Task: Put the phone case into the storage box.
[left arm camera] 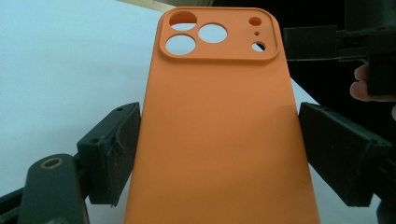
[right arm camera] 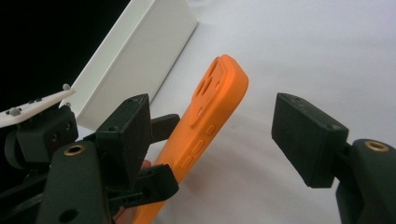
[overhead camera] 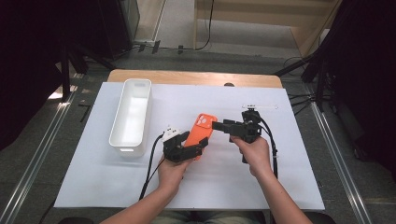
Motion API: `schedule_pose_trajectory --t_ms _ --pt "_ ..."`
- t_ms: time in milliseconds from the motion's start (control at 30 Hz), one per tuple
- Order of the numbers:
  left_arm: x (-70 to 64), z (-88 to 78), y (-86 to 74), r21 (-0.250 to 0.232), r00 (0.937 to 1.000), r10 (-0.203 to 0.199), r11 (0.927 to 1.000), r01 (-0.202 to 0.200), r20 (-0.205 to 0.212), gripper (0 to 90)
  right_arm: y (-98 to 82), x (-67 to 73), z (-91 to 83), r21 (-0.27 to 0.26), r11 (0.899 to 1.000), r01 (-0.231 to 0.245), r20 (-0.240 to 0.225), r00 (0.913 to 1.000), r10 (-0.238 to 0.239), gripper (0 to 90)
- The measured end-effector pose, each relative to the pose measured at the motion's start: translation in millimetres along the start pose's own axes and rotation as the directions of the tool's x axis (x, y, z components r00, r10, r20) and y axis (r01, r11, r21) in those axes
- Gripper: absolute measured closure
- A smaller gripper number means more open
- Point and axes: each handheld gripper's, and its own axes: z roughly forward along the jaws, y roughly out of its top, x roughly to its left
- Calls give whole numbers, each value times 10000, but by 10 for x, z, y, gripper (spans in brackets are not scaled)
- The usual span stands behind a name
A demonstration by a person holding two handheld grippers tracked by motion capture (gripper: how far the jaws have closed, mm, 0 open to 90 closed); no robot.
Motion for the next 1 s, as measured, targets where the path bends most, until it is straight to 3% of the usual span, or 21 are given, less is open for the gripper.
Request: schedule_pose_trajectory --t_ms 167,300,633,700,900,1000 --pt "-22 7 -19 18 9998 -164 9999 164 79 156 47 -20 23 23 9999 -158 90 9998 158 279" --pt "-46 0 -19 -40 10000 -50 10000 50 81 156 83 -43 60 62 9994 -329 108 9994 328 288" --pt "-57 -27 0 -228 10000 -34 9997 34 -19 156 110 -58 184 -64 9997 -246 123 9996 247 330" --pt "-60 -23 -4 -246 10000 1 9997 -3 -69 156 111 -52 205 -25 9989 -472 38 9989 472 342" --pt "-79 -27 -14 -281 9995 257 9993 -262 -201 156 116 -64 232 14 9977 -682 -59 9977 682 432" --pt "-89 -24 -12 -399 9997 181 9990 -188 -175 156 115 -58 222 -66 9965 -832 -10 9965 832 491"
